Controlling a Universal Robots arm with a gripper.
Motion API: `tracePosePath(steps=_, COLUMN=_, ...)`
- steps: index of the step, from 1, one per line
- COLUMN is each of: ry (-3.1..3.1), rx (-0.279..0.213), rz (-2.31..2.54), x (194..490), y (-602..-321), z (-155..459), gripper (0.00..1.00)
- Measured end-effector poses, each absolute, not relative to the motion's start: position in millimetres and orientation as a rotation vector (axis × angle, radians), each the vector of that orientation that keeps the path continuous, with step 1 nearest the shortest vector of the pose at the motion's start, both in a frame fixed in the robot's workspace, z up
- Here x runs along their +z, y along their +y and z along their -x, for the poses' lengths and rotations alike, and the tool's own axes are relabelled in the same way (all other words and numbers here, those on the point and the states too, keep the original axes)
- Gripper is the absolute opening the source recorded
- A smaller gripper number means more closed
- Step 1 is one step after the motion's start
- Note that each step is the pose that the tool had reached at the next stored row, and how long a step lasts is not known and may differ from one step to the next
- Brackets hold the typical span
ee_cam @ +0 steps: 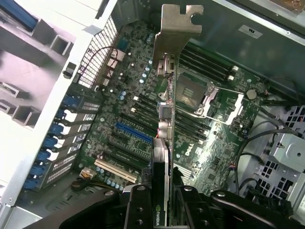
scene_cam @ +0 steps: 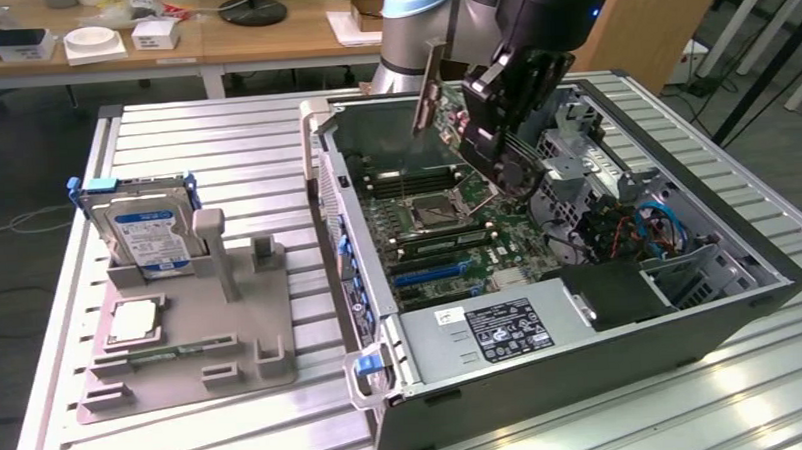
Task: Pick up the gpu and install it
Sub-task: 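Insert the gpu into the slot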
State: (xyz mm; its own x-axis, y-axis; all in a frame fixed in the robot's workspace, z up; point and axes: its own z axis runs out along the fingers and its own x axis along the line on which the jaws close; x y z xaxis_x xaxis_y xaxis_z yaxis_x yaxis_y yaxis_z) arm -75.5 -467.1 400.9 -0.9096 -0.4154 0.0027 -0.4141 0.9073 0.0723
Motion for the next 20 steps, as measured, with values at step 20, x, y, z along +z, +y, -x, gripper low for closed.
tracePosePath(steps=20, ry=-3.017, rx=-0.108, rz=-0.791, x=400.9, y=-467.1, z=72.9, gripper=0.26)
